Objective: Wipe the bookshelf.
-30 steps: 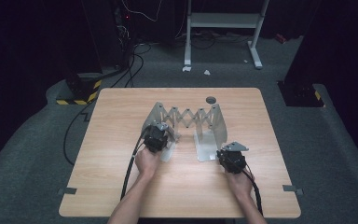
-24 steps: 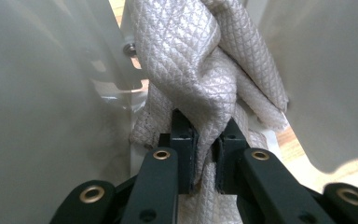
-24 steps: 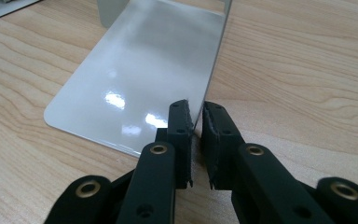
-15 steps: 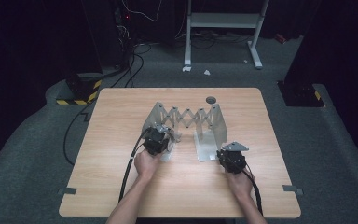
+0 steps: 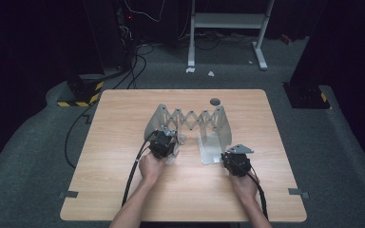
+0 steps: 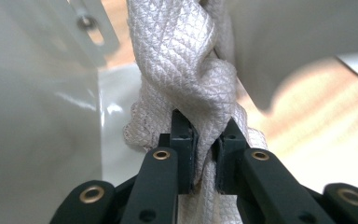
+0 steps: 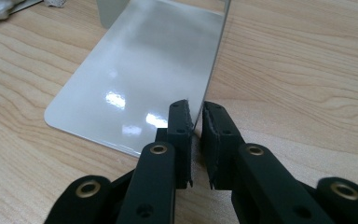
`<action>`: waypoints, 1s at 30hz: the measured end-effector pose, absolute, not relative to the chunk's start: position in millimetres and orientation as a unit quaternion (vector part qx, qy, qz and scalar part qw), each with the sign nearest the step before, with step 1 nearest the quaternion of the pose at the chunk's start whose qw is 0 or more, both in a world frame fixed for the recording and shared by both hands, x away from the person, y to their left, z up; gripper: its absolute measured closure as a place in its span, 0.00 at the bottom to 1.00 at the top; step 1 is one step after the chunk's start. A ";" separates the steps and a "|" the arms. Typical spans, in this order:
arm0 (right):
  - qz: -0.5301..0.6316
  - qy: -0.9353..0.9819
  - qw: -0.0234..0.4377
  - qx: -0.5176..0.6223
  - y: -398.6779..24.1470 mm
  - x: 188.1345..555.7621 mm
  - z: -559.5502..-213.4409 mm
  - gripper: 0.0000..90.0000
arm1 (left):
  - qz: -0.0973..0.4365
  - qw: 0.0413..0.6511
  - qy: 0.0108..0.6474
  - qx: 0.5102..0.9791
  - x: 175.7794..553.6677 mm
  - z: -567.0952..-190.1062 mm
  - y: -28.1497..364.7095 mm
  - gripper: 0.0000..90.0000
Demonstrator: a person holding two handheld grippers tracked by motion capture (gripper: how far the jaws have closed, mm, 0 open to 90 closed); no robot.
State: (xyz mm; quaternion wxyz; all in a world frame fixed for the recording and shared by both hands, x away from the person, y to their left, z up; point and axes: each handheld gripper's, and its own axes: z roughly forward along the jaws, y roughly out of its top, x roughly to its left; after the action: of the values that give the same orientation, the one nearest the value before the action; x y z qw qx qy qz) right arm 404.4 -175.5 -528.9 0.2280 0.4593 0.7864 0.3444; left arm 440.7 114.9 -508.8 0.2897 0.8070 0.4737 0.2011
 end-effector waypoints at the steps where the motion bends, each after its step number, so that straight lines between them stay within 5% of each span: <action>1: 0.344 0.786 0.228 0.459 -175.5 404.4 -528.9 0.91 | 0.201 0.292 0.472 0.807 435.3 -509.4 116.8 0.90; 15: 0.344 0.786 0.228 0.459 -175.5 404.4 -528.9 0.91 | 0.199 0.299 0.473 0.804 436.1 -510.0 108.1 0.89; 30: 0.344 0.786 0.228 0.459 -175.4 404.4 -528.9 0.91 | 0.209 0.312 0.480 0.793 395.4 -514.4 133.0 0.89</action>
State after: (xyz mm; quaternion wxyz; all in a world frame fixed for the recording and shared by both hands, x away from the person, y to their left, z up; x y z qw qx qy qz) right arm 404.4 -175.4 -528.9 0.2282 0.4594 0.7865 0.3441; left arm 395.4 133.0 -514.4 0.3120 0.7927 0.4803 0.2086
